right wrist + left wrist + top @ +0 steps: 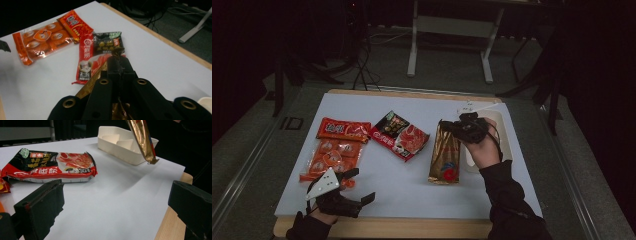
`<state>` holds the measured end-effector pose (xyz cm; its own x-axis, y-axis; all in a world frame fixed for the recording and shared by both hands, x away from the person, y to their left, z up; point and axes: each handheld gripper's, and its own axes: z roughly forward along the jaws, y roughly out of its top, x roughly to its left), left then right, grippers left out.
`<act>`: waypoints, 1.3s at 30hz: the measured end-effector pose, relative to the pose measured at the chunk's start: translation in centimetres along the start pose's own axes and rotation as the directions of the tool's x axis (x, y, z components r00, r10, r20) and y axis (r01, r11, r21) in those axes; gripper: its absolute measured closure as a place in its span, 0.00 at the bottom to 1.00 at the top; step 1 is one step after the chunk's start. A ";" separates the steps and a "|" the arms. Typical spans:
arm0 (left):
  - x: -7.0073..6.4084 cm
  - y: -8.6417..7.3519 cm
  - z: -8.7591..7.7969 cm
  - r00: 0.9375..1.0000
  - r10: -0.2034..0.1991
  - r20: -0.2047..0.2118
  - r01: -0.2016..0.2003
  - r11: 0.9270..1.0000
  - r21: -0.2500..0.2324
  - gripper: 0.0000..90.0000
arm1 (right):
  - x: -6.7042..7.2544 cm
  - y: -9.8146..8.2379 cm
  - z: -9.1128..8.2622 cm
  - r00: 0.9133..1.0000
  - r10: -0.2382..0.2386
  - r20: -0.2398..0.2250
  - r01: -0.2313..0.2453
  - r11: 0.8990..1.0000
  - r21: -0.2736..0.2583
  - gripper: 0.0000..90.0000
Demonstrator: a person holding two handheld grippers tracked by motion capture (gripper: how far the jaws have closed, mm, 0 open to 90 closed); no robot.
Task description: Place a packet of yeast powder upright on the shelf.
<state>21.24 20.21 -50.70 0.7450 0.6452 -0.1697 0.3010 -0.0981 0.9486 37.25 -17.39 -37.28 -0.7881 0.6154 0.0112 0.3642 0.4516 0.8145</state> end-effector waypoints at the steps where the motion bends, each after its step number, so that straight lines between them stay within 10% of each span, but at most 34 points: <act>1: 0.0 0.0 0.0 1.000 0.001 0.000 -0.001 1.000 0.000 0.01 | -0.1 0.2 -0.2 1.000 0.000 0.002 0.000 1.000 -0.006 1.00; 20: 0.0 0.0 -0.1 1.000 -0.002 -0.003 0.002 1.000 -0.001 0.01 | -4.1 3.1 -3.5 0.995 -0.053 0.084 0.062 0.992 -0.109 1.00; 39: 0.0 -0.2 -0.2 1.000 -0.007 -0.010 0.007 1.000 0.001 0.01 | -9.0 2.9 -4.5 0.968 -0.066 0.242 0.093 0.990 -0.104 1.00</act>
<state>21.07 20.39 -50.79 0.7371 0.6530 -0.1740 0.3069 -0.0941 0.9471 43.16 -24.46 -32.39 -0.6668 0.7224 -0.1830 0.2356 0.4373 0.8679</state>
